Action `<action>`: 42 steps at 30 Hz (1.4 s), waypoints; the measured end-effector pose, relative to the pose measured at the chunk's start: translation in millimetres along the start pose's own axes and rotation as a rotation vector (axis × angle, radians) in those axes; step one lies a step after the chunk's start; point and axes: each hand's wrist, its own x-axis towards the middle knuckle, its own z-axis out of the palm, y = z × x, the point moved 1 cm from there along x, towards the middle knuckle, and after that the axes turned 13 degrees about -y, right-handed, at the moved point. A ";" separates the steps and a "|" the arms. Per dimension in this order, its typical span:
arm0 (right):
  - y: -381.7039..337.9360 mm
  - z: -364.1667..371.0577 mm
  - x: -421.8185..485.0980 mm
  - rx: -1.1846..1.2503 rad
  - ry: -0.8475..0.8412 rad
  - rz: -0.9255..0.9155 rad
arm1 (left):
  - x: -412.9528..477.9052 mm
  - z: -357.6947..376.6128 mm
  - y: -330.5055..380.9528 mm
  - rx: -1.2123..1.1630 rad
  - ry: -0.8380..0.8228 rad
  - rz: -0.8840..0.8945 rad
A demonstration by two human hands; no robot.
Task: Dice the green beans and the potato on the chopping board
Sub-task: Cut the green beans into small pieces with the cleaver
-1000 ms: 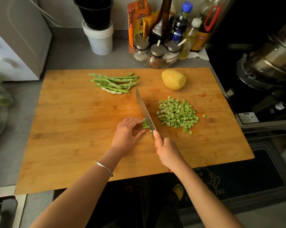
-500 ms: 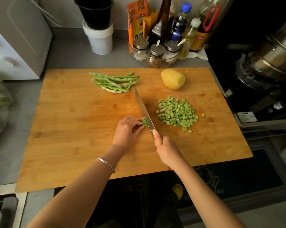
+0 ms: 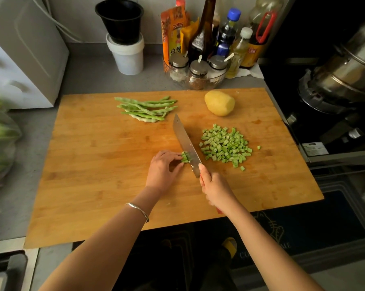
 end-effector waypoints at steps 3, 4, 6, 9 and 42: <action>-6.6 -3.1 9.8 0.026 0.042 -0.032 | -0.2 0.8 -0.6 0.009 0.003 -0.009; -6.5 -6.6 11.0 0.011 0.053 -0.042 | -0.2 1.5 -0.7 0.005 0.000 -0.022; -4.0 -17.3 9.2 0.068 0.039 -0.063 | 0.5 2.3 1.6 -0.014 -0.009 -0.062; -1.2 -38.9 4.0 0.240 -0.018 -0.106 | 6.4 5.2 9.3 -0.016 -0.028 -0.126; 19.2 -135.4 -4.8 -0.470 0.316 -0.179 | 64.4 -17.9 99.2 0.100 -0.115 0.345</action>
